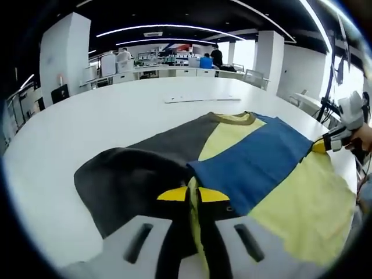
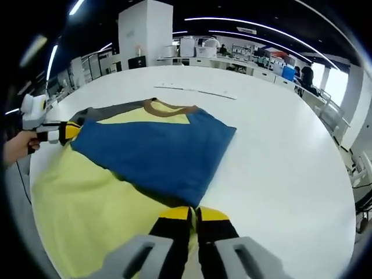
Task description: Fold the garment on the visible template until the final outline fits inside the template.
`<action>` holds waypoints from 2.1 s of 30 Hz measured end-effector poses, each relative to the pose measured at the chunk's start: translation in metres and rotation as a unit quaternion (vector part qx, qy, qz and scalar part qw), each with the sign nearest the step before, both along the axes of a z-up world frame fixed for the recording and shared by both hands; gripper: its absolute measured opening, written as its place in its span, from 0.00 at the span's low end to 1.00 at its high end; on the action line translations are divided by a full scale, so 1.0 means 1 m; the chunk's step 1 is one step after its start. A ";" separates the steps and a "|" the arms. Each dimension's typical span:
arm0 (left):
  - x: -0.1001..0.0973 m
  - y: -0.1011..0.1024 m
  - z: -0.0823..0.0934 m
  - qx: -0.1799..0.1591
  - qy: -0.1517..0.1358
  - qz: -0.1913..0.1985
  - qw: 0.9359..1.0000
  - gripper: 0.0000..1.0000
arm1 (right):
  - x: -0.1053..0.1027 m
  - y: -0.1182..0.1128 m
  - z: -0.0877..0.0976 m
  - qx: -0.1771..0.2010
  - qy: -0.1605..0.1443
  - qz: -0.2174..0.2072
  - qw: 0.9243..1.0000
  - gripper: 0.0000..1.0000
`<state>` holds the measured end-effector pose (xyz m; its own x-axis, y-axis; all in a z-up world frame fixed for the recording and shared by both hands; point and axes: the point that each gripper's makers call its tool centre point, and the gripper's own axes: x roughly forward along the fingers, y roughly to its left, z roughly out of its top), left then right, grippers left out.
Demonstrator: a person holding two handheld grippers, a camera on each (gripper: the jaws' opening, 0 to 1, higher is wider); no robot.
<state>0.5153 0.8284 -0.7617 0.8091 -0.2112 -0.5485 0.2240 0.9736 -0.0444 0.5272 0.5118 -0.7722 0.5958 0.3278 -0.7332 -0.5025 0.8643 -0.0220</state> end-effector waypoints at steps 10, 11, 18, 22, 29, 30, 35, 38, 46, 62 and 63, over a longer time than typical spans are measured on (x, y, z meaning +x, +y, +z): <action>0.004 0.002 0.000 0.032 -0.003 -0.011 0.999 0.00 | 0.006 -0.010 -0.001 -0.011 0.009 -0.005 1.000 0.00; 0.004 0.002 0.000 0.030 -0.003 -0.010 0.999 0.00 | 0.006 -0.010 -0.001 -0.012 0.009 -0.007 1.000 0.00; 0.004 -0.020 0.001 0.005 0.000 -0.020 1.000 0.00 | 0.019 -0.035 -0.001 -0.028 0.006 -0.017 0.999 0.00; 0.004 -0.037 0.002 0.004 -0.003 -0.037 0.999 0.00 | 0.025 -0.049 -0.001 -0.035 0.010 -0.016 0.999 0.00; 0.009 -0.053 0.003 -0.003 -0.003 -0.048 0.999 0.00 | 0.029 -0.066 -0.001 -0.041 0.015 -0.016 0.999 0.00; 0.009 -0.056 0.003 -0.003 -0.003 -0.050 0.999 0.00 | 0.031 -0.068 -0.001 -0.041 0.015 -0.014 0.999 0.00; 0.009 -0.063 0.004 -0.003 -0.002 -0.057 0.998 0.00 | 0.032 -0.077 -0.001 -0.043 0.021 -0.012 0.999 0.00; 0.008 -0.066 0.004 -0.001 -0.002 -0.061 0.998 0.00 | 0.032 -0.079 -0.001 -0.042 0.022 -0.012 0.999 0.00; 0.006 -0.066 0.003 0.007 -0.002 -0.063 0.998 0.00 | 0.031 -0.077 0.000 -0.042 0.021 -0.002 0.999 0.00; -0.018 -0.016 0.029 0.032 -0.029 -0.013 0.999 0.52 | 0.019 -0.085 0.022 0.061 0.008 -0.049 0.997 0.76; -0.020 -0.008 0.031 0.038 -0.031 -0.003 0.999 0.55 | 0.018 -0.085 0.025 0.063 0.005 -0.047 0.997 0.80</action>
<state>0.4956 0.8202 -0.7308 0.8409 -0.1765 -0.5117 0.2308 0.9720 0.0440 0.5451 0.4271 -0.7471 0.6215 0.3597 -0.6959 -0.4185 0.9034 0.0933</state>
